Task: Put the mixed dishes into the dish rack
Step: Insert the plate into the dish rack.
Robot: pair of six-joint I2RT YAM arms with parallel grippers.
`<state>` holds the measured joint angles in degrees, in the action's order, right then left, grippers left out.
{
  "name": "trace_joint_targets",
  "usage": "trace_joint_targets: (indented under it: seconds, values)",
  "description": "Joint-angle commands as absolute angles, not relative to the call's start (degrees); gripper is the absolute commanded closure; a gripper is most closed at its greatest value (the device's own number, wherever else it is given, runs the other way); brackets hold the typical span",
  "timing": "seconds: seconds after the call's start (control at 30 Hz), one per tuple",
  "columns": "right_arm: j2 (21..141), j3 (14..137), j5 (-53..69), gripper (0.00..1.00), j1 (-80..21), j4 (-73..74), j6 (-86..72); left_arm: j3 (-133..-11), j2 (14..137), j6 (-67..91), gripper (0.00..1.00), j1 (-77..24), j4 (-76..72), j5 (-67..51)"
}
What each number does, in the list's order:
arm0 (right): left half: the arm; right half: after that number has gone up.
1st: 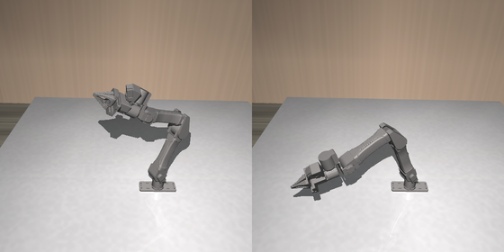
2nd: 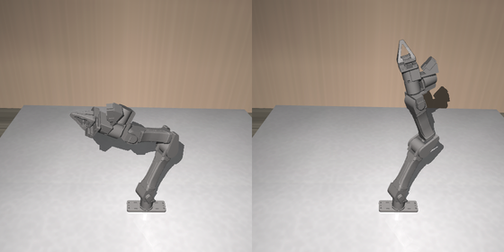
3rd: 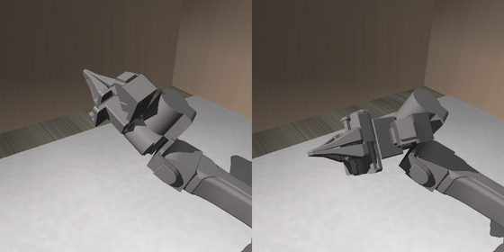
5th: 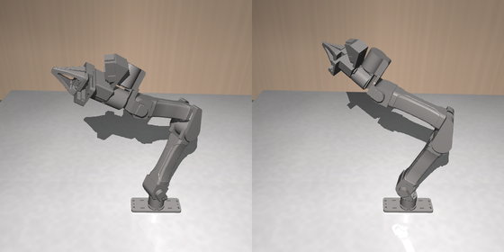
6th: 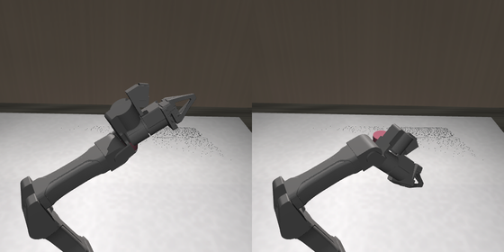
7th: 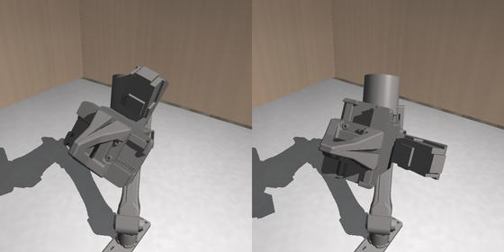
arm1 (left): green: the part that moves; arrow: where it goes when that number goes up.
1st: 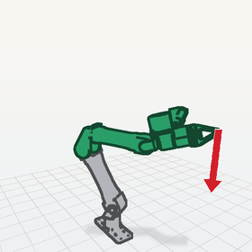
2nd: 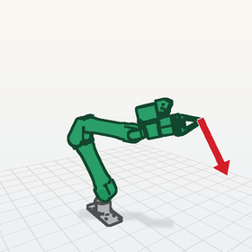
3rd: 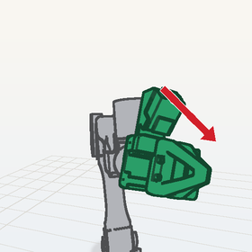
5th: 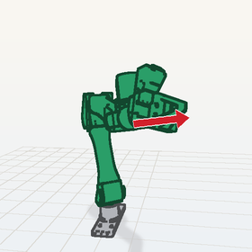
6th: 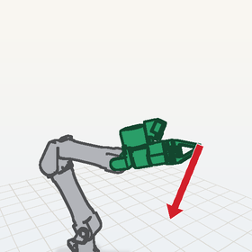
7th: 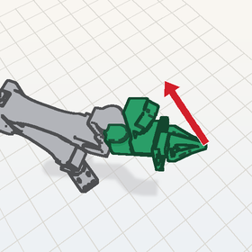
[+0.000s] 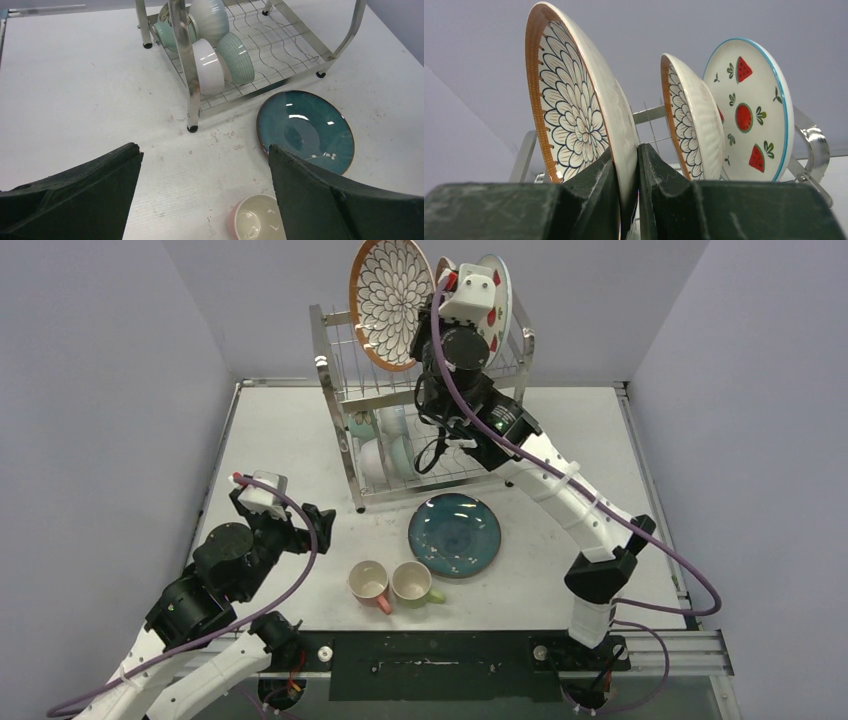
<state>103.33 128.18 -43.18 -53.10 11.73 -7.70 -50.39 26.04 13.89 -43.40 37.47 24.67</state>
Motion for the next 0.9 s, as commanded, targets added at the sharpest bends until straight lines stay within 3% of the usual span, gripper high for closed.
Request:
trace_joint_targets:
  seconds: [0.0,0.87]
  values:
    - [103.9,134.2,-50.1,1.00,-53.7,-6.8,-2.5,-50.4,26.1,14.0,0.03,-42.0,36.6,22.9]
    - [119.3,144.2,-59.1,1.00,-53.7,-21.6,22.8,-49.6,28.3,14.4,0.03,-32.9,34.9,13.9]
